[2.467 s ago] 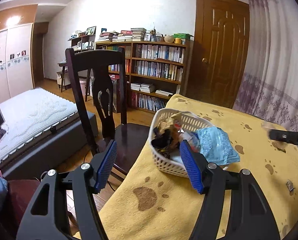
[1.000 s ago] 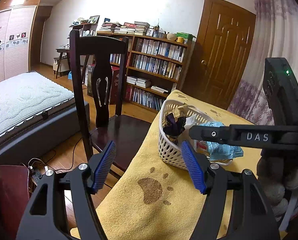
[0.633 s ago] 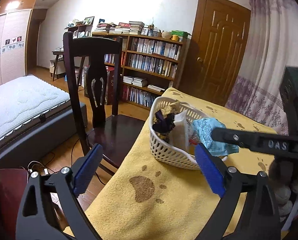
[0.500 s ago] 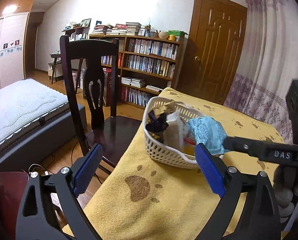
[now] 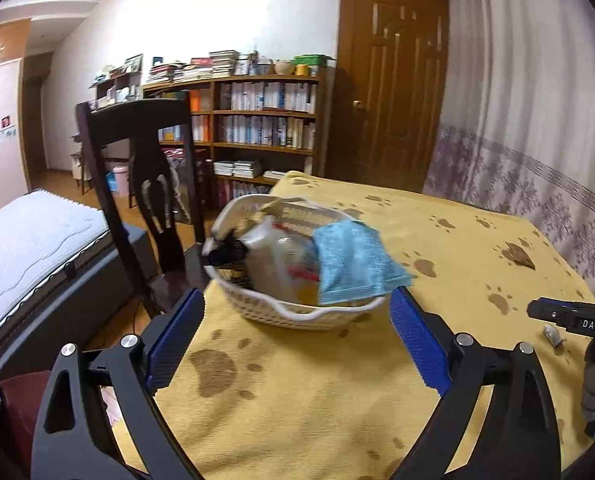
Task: Organize snacks
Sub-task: 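Move the right gripper to the silver-wrapped candy and grasp it, then grasp the brown snack packet with the left gripper while the right gripper holds the silver candy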
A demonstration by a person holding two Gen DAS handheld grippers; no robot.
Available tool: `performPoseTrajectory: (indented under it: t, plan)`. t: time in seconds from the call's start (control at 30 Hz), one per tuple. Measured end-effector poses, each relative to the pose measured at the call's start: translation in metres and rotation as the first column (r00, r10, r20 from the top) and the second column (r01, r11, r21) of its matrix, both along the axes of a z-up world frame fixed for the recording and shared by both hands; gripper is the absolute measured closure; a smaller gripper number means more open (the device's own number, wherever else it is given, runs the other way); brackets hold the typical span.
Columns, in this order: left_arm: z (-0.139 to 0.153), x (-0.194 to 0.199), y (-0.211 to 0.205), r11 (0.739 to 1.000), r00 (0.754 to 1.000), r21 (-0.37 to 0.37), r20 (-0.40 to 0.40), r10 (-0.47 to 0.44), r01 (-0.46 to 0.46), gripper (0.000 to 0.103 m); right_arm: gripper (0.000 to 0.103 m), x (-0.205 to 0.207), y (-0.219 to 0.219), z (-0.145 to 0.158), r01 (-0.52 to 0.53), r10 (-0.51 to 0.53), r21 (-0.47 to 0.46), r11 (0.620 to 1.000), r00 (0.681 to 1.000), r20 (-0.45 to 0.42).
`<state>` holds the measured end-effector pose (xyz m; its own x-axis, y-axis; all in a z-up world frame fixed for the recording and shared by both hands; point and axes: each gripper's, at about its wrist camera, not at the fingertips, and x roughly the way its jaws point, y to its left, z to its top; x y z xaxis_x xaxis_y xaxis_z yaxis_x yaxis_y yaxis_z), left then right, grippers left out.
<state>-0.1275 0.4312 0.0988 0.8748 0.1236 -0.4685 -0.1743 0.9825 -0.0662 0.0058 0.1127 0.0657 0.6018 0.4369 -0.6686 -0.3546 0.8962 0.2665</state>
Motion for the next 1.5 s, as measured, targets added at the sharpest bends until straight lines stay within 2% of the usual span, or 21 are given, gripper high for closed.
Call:
performPoseTrajectory:
  t: [0.13, 0.3, 0.5, 0.73, 0.9, 1.0, 1.2, 1.5]
  plan:
    - [0.002, 0.005, -0.020, 0.998, 0.998, -0.003, -0.021, -0.058, 0.058, 0.008, 0.057, -0.007, -0.055, -0.013, 0.100, -0.100, -0.022, 0.995, 0.995, -0.006]
    - [0.010, 0.010, -0.046, 0.994, 0.995, 0.030, -0.020, -0.101, 0.102, 0.008, 0.057, -0.013, -0.089, -0.028, 0.149, -0.149, -0.075, 0.986, 0.989, 0.014]
    - [0.013, 0.021, -0.075, 0.986, 0.987, 0.058, -0.049, -0.154, 0.157, 0.008, 0.057, -0.015, -0.097, -0.045, 0.167, -0.164, -0.166, 0.972, 0.986, 0.027]
    - [0.011, 0.035, -0.099, 0.975, 0.976, 0.084, -0.082, -0.200, 0.207, 0.008, 0.058, 0.000, -0.089, -0.057, 0.131, -0.136, -0.199, 0.971, 0.991, -0.012]
    - [0.013, 0.051, -0.116, 0.967, 0.968, 0.088, -0.097, -0.230, 0.239, 0.008, 0.078, -0.002, -0.092, -0.057, 0.144, -0.149, -0.191, 0.971, 0.989, -0.012]
    - [0.013, 0.060, -0.126, 0.962, 0.963, 0.093, -0.106, -0.248, 0.258, 0.008, 0.079, -0.004, -0.098, -0.056, 0.158, -0.164, -0.191, 0.969, 0.986, -0.014]
    - [0.007, 0.089, -0.162, 0.940, 0.939, 0.093, -0.142, -0.313, 0.327, 0.008, 0.079, -0.006, -0.121, -0.045, 0.216, -0.216, -0.207, 0.954, 0.976, 0.020]
    - [-0.011, 0.164, -0.241, 0.887, 0.880, 0.070, -0.188, -0.437, 0.456, 0.008, 0.079, 0.001, -0.185, -0.045, 0.340, -0.340, -0.196, 0.920, 0.940, 0.037]
